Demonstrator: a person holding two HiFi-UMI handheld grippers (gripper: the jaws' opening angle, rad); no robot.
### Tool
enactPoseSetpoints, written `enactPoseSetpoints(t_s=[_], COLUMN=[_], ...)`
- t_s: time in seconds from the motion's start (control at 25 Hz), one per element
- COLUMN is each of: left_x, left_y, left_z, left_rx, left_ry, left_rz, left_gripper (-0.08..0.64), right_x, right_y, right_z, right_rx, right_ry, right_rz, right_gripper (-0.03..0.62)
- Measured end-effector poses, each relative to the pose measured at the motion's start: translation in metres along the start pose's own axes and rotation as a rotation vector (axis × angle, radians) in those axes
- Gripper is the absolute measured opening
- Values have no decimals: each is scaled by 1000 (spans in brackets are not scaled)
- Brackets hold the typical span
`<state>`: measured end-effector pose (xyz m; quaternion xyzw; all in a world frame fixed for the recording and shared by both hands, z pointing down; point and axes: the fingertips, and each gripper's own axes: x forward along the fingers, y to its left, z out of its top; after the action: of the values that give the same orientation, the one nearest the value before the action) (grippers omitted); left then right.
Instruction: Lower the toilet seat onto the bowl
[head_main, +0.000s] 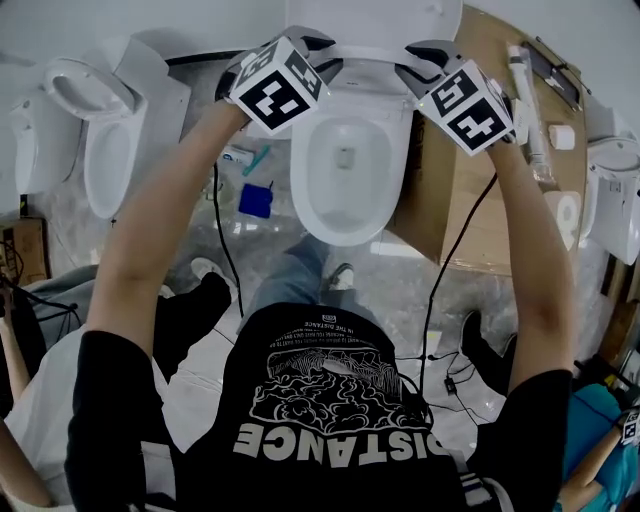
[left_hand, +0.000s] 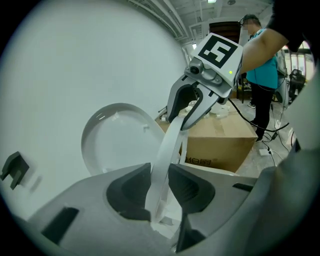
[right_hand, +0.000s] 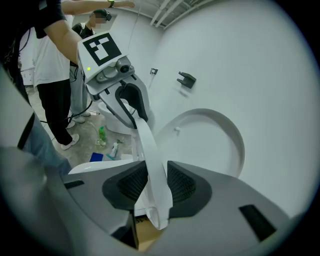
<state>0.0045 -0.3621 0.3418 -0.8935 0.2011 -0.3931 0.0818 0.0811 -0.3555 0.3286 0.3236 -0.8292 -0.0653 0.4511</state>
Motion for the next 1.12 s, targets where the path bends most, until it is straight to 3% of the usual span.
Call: enactPoseSetpoints(t_s=[1.12], left_x=[-30], left_y=[-123], left_z=[-53], left_rx=[75], left_ry=[98], left_rz=[19], left_gripper=[123], right_x=[-30], right_y=[133], right_z=[-32], right_rx=[-173], right_ry=[4], right_rz=[68], right_gripper=[123])
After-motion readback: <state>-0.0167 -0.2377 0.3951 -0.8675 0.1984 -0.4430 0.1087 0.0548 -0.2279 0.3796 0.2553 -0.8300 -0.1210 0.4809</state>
